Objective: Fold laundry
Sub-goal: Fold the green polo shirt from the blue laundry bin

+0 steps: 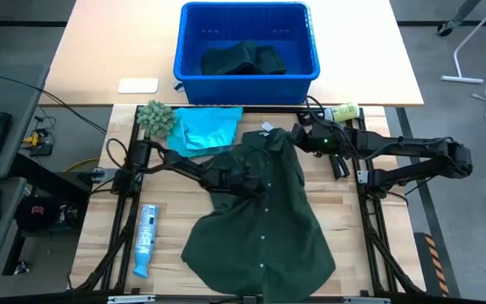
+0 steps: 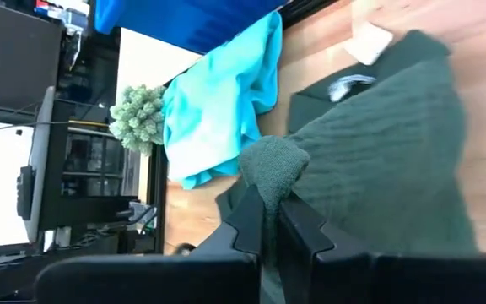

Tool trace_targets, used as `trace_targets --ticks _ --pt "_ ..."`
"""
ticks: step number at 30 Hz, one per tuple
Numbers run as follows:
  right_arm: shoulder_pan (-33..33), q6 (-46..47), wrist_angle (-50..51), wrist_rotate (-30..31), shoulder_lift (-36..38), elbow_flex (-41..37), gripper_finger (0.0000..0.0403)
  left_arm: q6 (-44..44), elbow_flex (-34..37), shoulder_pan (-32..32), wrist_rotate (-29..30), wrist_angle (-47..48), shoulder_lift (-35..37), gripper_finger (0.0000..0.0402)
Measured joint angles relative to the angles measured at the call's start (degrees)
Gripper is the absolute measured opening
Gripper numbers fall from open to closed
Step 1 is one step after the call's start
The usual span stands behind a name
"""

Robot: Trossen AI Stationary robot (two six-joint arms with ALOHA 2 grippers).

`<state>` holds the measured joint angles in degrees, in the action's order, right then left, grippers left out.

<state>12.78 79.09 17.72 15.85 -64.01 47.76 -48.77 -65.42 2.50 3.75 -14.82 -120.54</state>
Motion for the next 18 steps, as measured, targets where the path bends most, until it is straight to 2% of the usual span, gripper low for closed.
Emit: trace_targets --ticks 7,14,18 --pt "0.44 -2.27 2.27 -0.84 0.00 1.36 0.0000 4.14 -8.40 -1.32 -4.99 3.31 -4.51 0.0174" --pt "2.36 -6.89 4.19 -2.14 0.02 3.42 0.0000 6.54 -11.00 -4.15 -5.44 4.03 -4.78 0.0174" --pt "3.32 -10.00 4.42 -3.44 0.02 5.08 0.0000 7.48 -11.22 -6.90 -12.16 8.68 -3.70 0.0174"
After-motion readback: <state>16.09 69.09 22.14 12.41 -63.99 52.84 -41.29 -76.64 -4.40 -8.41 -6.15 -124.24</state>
